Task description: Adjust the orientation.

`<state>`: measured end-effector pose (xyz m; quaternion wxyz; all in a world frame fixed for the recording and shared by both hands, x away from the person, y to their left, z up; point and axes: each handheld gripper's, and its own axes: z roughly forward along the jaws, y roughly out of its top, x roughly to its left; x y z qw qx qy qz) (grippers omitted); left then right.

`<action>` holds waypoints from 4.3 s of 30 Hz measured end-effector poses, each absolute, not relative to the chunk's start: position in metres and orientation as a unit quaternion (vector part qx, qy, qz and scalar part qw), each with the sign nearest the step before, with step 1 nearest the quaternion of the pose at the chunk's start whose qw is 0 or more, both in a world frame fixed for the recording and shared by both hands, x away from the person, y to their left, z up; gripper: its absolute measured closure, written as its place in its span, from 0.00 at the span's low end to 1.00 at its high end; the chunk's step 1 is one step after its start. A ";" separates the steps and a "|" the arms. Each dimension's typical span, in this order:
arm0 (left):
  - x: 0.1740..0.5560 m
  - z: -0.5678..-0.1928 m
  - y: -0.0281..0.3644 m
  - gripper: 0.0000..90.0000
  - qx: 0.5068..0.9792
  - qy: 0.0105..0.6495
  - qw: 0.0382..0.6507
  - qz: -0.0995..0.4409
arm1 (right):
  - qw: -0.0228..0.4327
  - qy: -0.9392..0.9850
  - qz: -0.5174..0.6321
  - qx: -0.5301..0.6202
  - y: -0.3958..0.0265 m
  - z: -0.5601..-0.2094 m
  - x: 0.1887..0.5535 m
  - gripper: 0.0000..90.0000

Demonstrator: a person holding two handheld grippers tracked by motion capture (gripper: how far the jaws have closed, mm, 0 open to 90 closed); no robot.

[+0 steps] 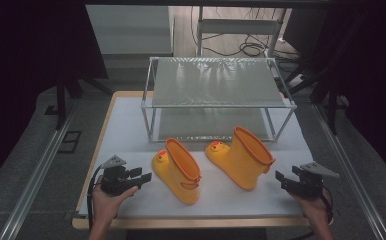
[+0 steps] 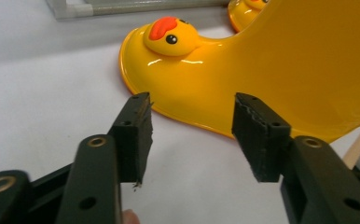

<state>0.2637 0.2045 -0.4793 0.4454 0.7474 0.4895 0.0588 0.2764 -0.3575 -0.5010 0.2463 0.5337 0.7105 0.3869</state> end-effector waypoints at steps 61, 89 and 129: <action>0.202 -0.493 0.068 1.00 0.804 0.385 0.444 0.091 | 0.229 0.723 0.371 0.536 -0.355 -0.512 0.276 0.41; 0.192 -0.497 0.177 0.87 0.763 0.453 0.454 0.082 | 0.227 0.723 0.370 0.538 -0.357 -0.512 0.276 0.41; 0.250 -0.489 0.223 0.46 0.757 0.489 0.429 0.062 | 0.155 0.796 0.394 0.433 -0.321 -0.508 0.283 0.95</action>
